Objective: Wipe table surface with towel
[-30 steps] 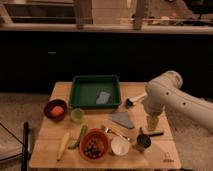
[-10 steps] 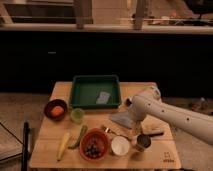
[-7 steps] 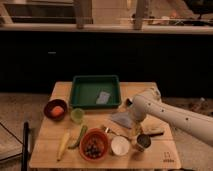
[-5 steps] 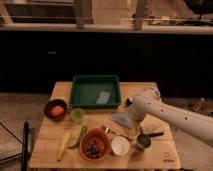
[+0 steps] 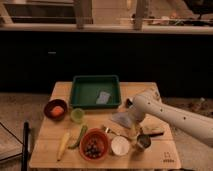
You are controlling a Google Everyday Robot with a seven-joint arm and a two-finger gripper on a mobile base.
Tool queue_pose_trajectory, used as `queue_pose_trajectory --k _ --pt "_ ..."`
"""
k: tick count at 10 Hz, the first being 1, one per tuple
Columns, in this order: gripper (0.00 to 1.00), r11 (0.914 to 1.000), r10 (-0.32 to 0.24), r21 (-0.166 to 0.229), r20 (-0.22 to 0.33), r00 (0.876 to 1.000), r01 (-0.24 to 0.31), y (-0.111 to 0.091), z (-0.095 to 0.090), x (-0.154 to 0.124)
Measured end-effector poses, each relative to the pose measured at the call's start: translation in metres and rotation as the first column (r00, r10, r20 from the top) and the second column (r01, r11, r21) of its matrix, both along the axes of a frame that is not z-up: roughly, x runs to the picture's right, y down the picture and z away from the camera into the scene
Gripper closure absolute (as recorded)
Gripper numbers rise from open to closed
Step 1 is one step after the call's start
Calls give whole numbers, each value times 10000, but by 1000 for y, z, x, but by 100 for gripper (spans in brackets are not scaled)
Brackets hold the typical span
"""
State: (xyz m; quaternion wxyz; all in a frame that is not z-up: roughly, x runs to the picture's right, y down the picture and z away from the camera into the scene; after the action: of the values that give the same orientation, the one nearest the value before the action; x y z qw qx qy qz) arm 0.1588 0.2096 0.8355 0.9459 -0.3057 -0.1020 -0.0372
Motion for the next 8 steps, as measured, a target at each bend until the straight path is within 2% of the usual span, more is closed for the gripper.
queue_pose_trajectory --k 4,8 --pt "20 10000 -31 -59 128 9999 31 2 4 -4" --pt "20 9996 -260 148 307 9992 256 -10 9 -13"
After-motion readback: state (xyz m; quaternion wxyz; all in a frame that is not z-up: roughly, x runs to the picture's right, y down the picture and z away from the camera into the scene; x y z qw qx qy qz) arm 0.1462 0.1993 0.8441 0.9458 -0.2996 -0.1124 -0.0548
